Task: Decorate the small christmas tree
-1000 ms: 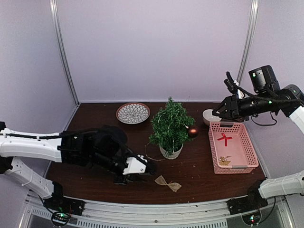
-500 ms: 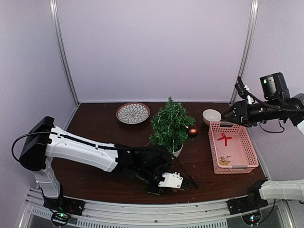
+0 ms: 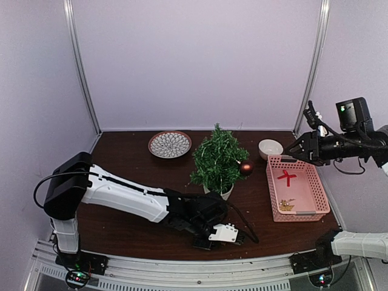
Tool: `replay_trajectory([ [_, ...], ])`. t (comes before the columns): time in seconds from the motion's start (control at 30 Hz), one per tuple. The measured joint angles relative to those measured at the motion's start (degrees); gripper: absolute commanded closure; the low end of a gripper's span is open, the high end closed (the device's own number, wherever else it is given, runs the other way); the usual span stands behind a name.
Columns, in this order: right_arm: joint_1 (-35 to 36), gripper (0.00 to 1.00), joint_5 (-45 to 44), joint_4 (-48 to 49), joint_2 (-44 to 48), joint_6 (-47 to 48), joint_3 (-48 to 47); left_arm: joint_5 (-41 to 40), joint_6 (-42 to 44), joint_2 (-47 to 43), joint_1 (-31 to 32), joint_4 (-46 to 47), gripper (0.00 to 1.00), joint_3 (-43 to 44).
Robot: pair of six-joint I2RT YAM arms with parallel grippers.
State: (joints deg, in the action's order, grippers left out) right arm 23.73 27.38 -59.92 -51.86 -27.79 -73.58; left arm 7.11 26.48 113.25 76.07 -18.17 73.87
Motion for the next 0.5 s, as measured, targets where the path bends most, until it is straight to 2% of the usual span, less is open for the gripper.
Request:
replay_trajectory([
  [0.13,0.0,0.50,0.0,0.1,0.4,-0.1,0.0,-1.7,-0.7,0.9,0.0,-0.3,0.66,-0.2],
  [0.37,0.0,0.51,0.2,0.2,0.6,-0.7,0.1,-2.8,-3.6,-3.1,0.0,0.8,0.77,-7.3],
  [0.5,0.0,0.51,0.3,0.2,0.9,-0.9,0.2,-2.8,-4.7,-6.8,0.0,0.7,0.72,-11.6],
])
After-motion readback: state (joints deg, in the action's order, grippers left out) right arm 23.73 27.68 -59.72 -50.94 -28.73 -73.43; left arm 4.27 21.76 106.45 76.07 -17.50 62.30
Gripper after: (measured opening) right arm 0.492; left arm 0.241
